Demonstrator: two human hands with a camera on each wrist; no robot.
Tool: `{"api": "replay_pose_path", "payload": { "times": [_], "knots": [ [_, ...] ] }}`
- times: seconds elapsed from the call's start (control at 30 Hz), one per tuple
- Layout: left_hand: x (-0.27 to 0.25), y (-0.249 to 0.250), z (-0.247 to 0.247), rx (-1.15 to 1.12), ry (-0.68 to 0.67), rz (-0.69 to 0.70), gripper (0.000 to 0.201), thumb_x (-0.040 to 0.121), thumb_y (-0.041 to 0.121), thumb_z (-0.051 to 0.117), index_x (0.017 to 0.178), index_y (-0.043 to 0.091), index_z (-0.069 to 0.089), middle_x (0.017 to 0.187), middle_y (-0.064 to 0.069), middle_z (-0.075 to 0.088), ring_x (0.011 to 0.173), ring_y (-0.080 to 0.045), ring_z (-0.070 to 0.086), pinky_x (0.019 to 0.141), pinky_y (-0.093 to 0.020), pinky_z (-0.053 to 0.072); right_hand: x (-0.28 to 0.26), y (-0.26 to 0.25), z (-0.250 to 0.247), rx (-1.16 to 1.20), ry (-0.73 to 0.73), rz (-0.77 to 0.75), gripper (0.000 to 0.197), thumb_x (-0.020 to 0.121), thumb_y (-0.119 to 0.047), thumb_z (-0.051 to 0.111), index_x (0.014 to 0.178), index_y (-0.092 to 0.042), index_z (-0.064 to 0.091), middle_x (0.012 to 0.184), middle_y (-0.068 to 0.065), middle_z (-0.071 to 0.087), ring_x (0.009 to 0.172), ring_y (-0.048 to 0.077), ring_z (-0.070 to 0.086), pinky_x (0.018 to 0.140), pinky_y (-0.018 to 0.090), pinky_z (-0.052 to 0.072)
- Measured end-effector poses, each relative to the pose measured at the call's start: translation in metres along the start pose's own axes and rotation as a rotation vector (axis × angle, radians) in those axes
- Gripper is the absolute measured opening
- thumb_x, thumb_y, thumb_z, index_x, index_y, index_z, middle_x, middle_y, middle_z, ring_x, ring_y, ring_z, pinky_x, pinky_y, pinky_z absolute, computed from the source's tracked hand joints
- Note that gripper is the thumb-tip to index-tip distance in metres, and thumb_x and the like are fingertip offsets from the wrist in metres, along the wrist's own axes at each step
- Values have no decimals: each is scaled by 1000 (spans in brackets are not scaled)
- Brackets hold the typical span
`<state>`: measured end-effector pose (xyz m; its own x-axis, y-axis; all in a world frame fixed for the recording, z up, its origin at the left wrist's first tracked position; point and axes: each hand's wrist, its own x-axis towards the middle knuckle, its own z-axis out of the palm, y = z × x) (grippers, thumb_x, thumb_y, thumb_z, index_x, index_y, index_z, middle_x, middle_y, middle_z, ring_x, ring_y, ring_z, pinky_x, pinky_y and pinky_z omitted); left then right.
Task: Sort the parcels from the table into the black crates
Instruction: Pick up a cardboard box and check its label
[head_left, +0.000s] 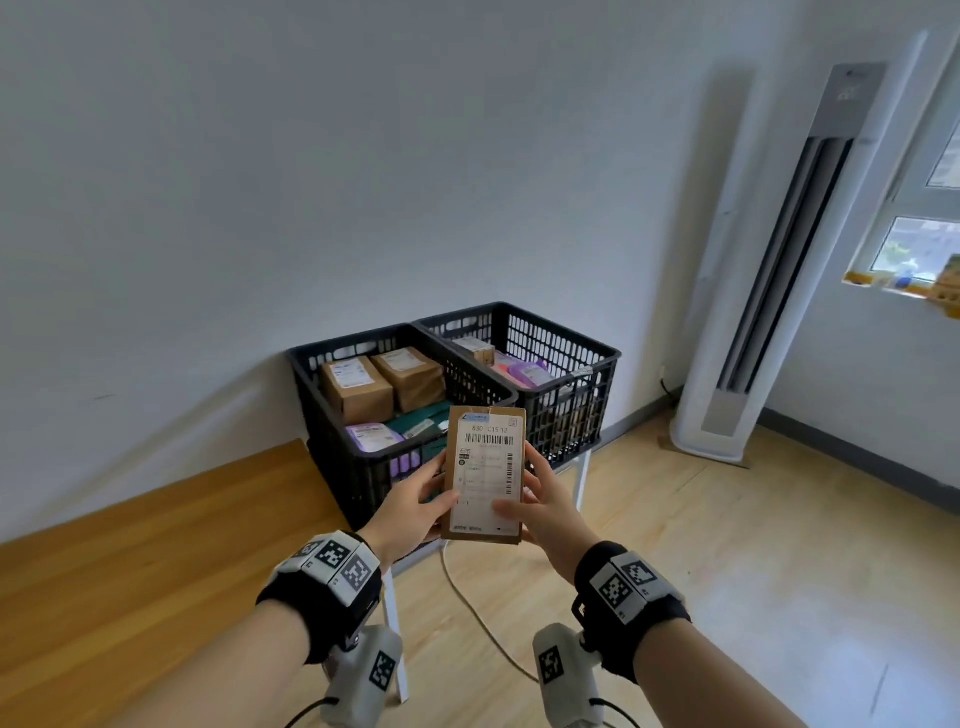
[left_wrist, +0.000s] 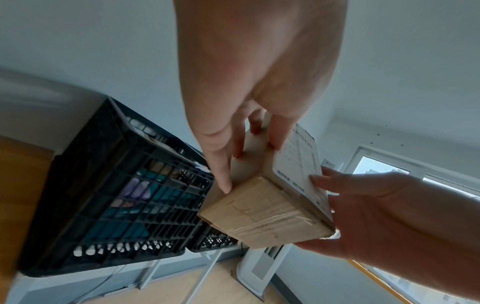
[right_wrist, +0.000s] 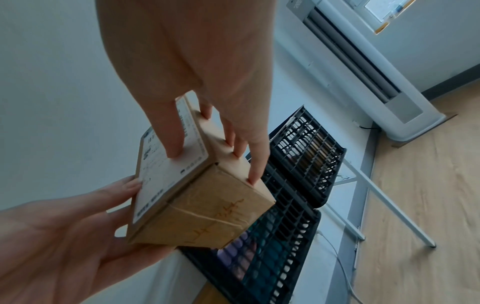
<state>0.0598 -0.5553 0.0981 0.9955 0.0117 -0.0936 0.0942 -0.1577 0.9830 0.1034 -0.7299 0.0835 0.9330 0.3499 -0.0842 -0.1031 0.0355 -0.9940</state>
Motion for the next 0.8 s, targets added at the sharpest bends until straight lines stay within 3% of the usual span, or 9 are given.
{"api": "replay_pose_path", "payload": {
  "times": [0.23,0.37,0.53,0.7,0.8],
  "knots": [
    [76,12,64,36,-66,-16,60,98,10,47,147,36,22,121,2,59,99,-10,61,69,-24,55,32,-6,-82,15,80,38,87,83,10,59,144,-40,23,130,3,51,108,19,60,80,43,58],
    [128,22,86,40,-114,-11,61,98,8,47,148,33,22,117,2,62,99,-12,62,74,-29,57,65,-12,-125,8,99,58,84,84,10,58,143,-40,26,129,7,53,105,19,61,66,33,58],
    [208,41,101,53,-132,15,56,98,9,46,146,32,27,118,-2,63,100,-15,62,72,-27,57,135,-32,-174,-36,90,85,80,86,7,58,143,-40,27,123,7,56,103,19,61,60,31,57],
    [291,64,110,57,-133,-6,48,99,11,43,140,34,34,124,-6,59,114,-25,56,78,-37,56,212,-57,-213,-113,89,99,78,87,5,58,143,-39,27,117,7,60,100,19,63,61,31,56],
    [337,72,112,63,-125,-12,45,100,11,42,136,37,36,118,-4,62,112,-24,59,86,-43,55,255,-69,-232,-122,87,103,77,87,6,57,143,-38,28,117,8,60,99,19,63,60,32,56]
  ]
}}
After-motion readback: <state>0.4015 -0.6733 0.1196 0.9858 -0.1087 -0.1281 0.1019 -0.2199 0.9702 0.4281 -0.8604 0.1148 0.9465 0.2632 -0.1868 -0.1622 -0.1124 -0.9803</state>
